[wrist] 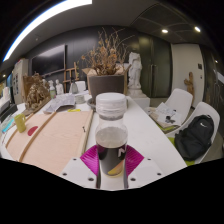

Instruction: Pour water

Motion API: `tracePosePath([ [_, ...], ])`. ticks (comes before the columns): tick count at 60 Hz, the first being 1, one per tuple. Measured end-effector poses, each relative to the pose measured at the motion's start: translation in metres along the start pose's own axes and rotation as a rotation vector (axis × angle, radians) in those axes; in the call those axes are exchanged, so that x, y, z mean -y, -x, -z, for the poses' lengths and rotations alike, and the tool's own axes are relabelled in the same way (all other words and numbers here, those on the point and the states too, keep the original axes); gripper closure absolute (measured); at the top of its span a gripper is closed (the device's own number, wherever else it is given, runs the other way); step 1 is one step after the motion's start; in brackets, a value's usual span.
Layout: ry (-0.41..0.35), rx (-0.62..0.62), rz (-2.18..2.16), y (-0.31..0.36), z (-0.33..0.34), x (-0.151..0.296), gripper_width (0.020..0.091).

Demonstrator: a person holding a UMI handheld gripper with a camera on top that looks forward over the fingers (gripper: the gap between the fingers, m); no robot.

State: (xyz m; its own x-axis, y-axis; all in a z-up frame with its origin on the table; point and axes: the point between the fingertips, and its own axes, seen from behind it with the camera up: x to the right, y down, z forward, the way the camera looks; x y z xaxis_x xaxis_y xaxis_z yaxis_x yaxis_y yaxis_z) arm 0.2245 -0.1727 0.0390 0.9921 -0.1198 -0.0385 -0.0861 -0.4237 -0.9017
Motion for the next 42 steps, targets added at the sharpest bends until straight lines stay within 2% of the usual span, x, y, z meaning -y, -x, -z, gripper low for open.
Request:
tracePosePath([
  [7,0.016,-0.025,0.032,-0.001,-0.002,0.0,0.0862],
  [18,-0.004,-0.119,0.131,0.0,0.008,0.03,0.0862],
  [29,-0.091,-0.238,0.354,0.043,0.018,0.122,0.0862],
  [42,-0.239,-0.353,0.739,0.163,0.011,0.236,0.0862],
])
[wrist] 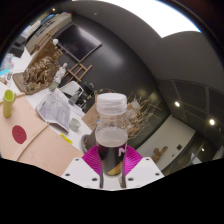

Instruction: Pour water

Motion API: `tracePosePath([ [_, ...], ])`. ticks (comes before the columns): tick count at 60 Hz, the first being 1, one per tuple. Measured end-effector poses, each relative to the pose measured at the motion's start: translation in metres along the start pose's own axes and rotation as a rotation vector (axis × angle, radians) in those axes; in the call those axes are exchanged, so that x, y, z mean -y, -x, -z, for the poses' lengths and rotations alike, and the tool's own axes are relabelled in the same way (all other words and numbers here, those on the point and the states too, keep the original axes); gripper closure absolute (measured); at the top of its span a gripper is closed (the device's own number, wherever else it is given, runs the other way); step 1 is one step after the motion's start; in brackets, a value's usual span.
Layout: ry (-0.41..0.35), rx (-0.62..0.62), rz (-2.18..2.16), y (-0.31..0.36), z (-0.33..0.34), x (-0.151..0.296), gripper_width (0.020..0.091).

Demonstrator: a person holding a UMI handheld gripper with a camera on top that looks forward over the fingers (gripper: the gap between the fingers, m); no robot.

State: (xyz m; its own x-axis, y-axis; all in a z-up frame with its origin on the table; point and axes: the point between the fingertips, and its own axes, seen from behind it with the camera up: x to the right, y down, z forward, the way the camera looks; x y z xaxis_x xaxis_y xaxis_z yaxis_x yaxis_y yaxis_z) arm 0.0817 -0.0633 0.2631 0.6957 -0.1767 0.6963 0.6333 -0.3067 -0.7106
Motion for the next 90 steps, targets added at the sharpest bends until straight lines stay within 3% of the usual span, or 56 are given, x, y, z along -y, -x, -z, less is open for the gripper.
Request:
tracePosePath([
  [10,-0.116,-0.058,0.324,0.062,-0.005,0.105,0.086],
  [19,-0.25,-0.084,0.614,0.139,-0.006,0.167,0.0861],
  [38,-0.496,-0.082,1.087,0.278,0.0,0.206,0.0863],
  [44,-0.508,-0.056,1.144,0.298,-0.004,0.197,0.0862],
  [55,-0.435,0.004,1.033,0.291,-0.014,0.184,0.0862],
  [67,-0.144,0.255,0.274,0.271,-0.008,0.154,0.0856],
  [76,0.063,0.438,-0.259,0.291,0.003,0.124,0.0854],
  [84,0.168,0.525,-0.524,0.313,0.005,0.095,0.0855],
  [90,0.201,0.54,-0.6,0.331,0.004,0.074,0.0852],
])
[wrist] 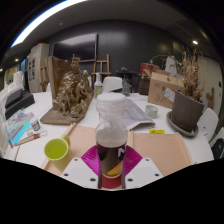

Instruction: Pour water

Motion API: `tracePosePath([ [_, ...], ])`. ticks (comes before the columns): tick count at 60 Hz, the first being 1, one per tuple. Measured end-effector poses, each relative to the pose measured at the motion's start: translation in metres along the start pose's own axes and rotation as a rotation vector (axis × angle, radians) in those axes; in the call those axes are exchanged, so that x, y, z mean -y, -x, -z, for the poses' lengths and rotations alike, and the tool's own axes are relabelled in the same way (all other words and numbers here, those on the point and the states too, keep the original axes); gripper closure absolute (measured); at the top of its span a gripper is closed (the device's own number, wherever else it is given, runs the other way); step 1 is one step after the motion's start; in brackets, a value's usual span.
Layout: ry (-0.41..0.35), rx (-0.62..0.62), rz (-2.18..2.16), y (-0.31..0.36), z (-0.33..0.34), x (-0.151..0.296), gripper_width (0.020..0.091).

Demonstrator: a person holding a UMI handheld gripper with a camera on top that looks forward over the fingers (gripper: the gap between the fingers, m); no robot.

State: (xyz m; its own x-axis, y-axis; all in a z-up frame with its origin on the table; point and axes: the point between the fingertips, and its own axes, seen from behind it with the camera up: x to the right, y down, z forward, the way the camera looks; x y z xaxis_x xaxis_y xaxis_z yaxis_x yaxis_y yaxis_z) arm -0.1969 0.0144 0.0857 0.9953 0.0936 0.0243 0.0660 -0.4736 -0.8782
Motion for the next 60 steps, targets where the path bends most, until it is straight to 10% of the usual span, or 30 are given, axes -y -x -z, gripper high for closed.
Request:
tracePosePath([
  [15,0.007,-0.002,-0.048,0.006,-0.011,-0.036,0.0826],
  [27,0.01,-0.022,-0.059,0.007,-0.006,-0.041,0.0674],
  [34,0.053,-0.011,-0.092,0.009,0.013,-0.042,0.0229],
  [60,0.122,-0.151,-0.038,0.055,0.236,-0.005,0.0248],
])
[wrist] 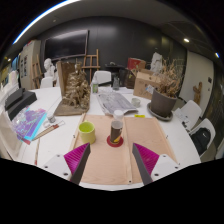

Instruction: Pour water

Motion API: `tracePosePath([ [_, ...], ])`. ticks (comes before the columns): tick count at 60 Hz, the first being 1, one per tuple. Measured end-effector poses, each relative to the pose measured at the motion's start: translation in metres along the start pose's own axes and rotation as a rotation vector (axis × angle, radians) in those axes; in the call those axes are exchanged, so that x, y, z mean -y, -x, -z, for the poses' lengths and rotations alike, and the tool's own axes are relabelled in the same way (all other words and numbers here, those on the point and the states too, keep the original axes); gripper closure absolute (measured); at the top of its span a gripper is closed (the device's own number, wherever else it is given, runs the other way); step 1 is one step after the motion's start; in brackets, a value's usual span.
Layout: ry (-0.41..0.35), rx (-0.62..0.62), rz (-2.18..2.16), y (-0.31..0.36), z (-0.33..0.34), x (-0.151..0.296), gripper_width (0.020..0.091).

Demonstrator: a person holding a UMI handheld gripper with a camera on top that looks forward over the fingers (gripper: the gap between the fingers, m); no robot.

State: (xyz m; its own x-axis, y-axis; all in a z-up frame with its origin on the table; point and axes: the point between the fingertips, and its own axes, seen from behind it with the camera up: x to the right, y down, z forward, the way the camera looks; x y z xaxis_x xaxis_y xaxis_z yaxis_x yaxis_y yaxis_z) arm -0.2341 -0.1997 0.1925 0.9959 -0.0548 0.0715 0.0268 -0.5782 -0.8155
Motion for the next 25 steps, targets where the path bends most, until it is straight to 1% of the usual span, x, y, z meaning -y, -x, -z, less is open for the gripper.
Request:
tracePosePath([
  [10,-0.014,-0.028,0.009,0.011,0.046,-0.004,0.0248],
  [25,0.0,-0.019,0.008,0.021,0.061,-0.013,0.0247],
])
